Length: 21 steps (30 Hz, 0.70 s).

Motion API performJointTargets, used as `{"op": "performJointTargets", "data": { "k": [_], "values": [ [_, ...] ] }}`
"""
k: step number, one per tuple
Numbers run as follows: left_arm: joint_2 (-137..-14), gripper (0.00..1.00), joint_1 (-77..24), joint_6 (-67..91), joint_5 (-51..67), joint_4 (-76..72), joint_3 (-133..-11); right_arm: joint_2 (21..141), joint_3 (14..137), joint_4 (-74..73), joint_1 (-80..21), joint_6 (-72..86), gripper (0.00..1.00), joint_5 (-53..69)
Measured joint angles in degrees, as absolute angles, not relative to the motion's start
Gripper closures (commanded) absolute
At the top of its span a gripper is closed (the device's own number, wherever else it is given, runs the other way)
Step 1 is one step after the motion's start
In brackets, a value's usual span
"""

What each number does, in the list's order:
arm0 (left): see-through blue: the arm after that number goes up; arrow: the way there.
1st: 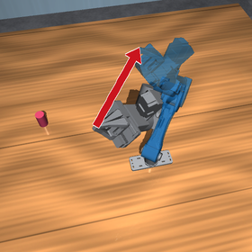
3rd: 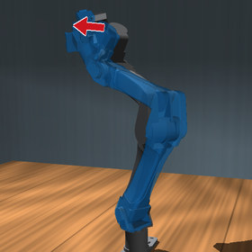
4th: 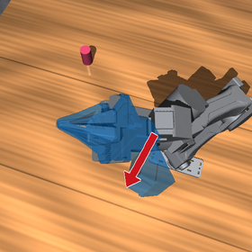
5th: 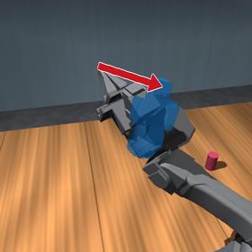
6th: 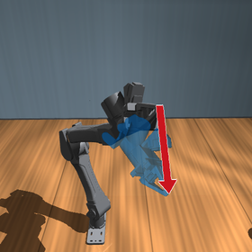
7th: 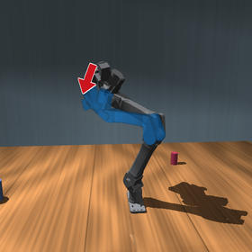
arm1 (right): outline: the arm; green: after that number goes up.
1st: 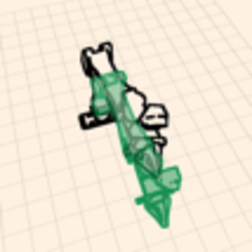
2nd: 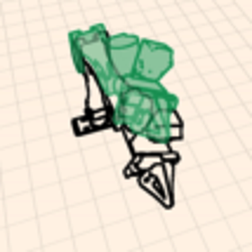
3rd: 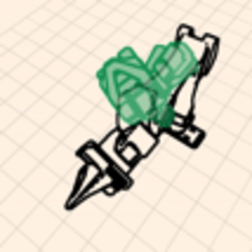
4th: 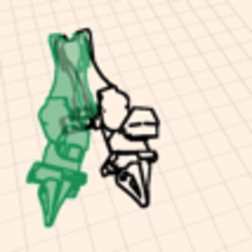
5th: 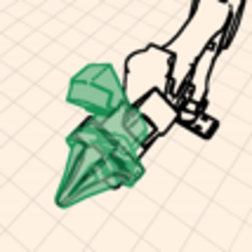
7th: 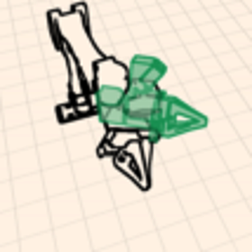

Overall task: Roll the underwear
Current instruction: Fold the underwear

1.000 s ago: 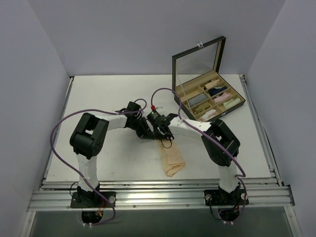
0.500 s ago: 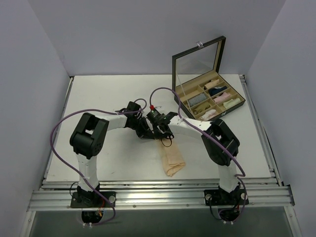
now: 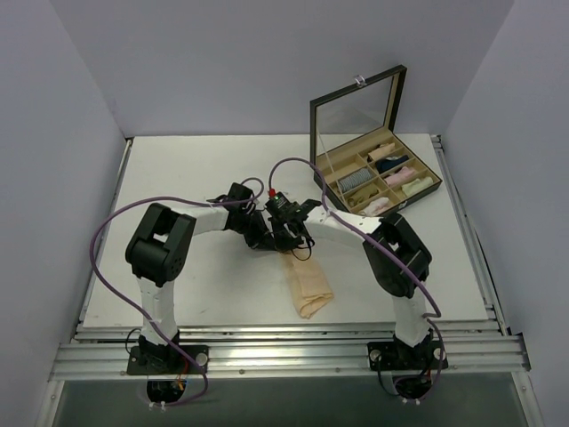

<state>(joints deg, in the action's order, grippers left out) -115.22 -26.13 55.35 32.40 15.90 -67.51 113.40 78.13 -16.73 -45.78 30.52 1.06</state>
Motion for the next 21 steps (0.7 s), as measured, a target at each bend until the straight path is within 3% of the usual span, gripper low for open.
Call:
{"op": "performJointTargets", "data": {
  "k": [7,8,9,13,17,21],
  "values": [
    [-115.2,0.96,-26.1,55.4,32.3,15.9,-67.5,114.0,78.1,-16.4,-45.7,31.0,1.00,2.1],
    [-115.2,0.92,-26.1,55.4,32.2,15.9,-67.5,114.0,77.9,-16.1,-45.6,31.1,1.00,2.2],
    [-115.2,0.82,-26.1,55.4,32.2,15.9,-67.4,114.0,77.6,-15.8,-45.3,31.2,1.00,2.4],
    [-114.3,0.71,-25.8,56.2,31.3,15.8,-66.6,113.9,76.0,-13.5,-44.5,31.6,1.00,4.0],
    [-112.7,0.69,-25.6,56.3,29.1,16.7,-66.0,113.8,75.5,-12.3,-44.1,31.5,0.86,5.2],
    [-112.5,0.68,-25.4,55.5,27.9,18.5,-67.0,113.6,75.5,-11.7,-43.9,31.2,0.78,5.6]
  ]
}}
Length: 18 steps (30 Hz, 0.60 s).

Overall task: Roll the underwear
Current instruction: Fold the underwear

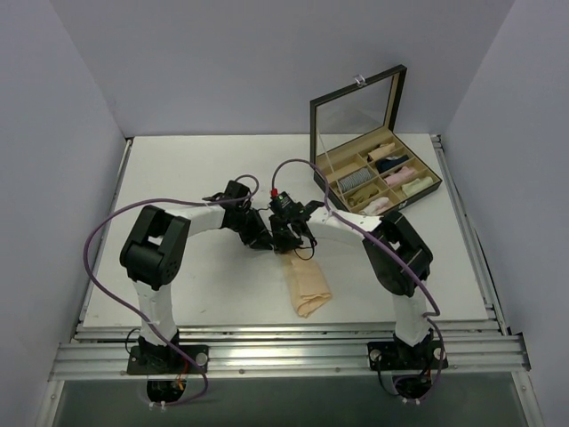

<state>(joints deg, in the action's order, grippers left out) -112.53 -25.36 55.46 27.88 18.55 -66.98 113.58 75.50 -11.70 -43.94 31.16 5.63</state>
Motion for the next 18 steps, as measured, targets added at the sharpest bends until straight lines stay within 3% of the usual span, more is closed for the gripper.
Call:
{"op": "performJointTargets", "data": {
  "k": [18],
  "values": [
    [-116.8,0.69,-26.3,53.0,31.2,15.2,-71.3,111.8,73.8,-12.0,-43.1,29.8,0.77,5.6]
  ]
}}
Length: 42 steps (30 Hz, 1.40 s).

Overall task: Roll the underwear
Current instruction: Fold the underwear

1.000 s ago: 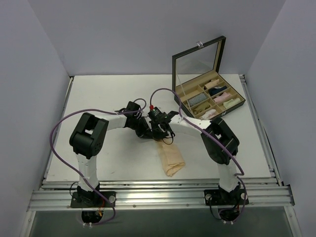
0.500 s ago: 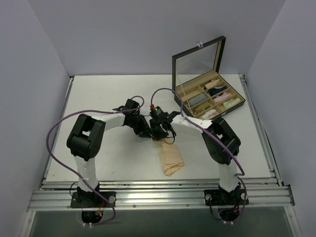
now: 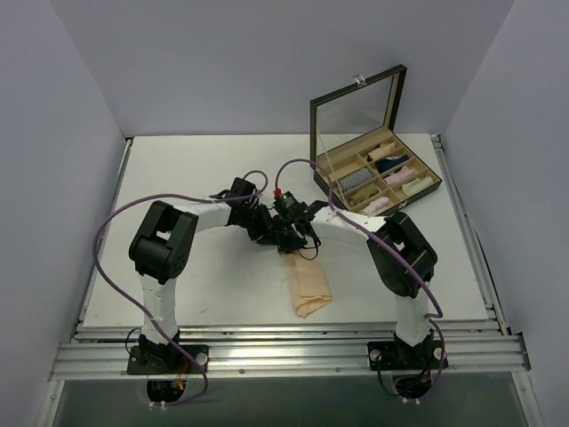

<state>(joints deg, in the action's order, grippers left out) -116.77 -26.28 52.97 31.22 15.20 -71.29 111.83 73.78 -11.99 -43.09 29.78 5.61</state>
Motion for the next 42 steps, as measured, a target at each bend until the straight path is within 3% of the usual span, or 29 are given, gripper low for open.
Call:
{"op": "performJointTargets", "data": {
  "k": [6,17,26,42],
  "values": [
    [-117.2,0.67,-26.7,52.3,31.8,13.0,-71.2,111.8,73.6,-12.0,-43.0,29.7,0.77,5.6],
    [-120.9,0.72,-27.4,52.5,35.3,11.0,-73.8,111.0,75.3,-16.3,-42.5,29.5,0.72,4.8],
    [-121.8,0.74,-27.8,53.4,35.4,11.2,-74.8,101.4,77.6,-22.4,-42.5,30.0,0.73,3.3],
    [-121.8,0.75,-27.8,53.9,34.9,12.1,-75.0,92.6,67.5,-30.4,-49.5,35.6,0.73,-3.5]
  ]
}}
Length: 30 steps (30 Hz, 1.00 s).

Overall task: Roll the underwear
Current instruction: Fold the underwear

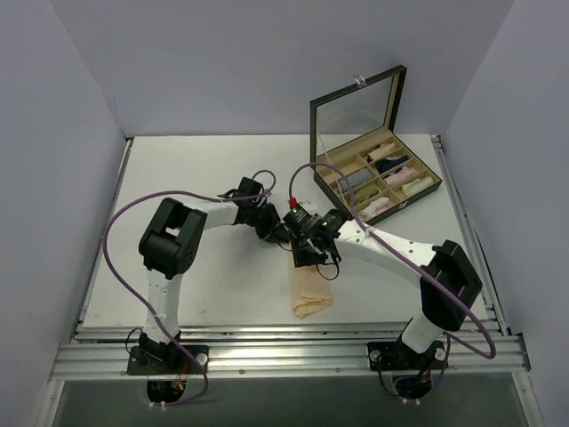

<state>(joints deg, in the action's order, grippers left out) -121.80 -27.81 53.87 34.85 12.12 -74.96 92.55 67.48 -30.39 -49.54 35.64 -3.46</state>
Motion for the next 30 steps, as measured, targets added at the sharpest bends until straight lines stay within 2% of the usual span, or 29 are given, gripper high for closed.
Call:
{"op": "performJointTargets", "data": {
  "k": [16,30],
  "values": [
    [-122.7,0.78,-27.9,53.8,34.8,15.2,-77.0,97.6,65.2,-30.5,-56.0,39.4,0.74,-7.7],
    [-123.4,0.78,-27.9,53.8,35.2,16.2,-78.0,100.3,64.9,-32.8,-57.9,41.0,0.85,-10.8]
  ]
}}
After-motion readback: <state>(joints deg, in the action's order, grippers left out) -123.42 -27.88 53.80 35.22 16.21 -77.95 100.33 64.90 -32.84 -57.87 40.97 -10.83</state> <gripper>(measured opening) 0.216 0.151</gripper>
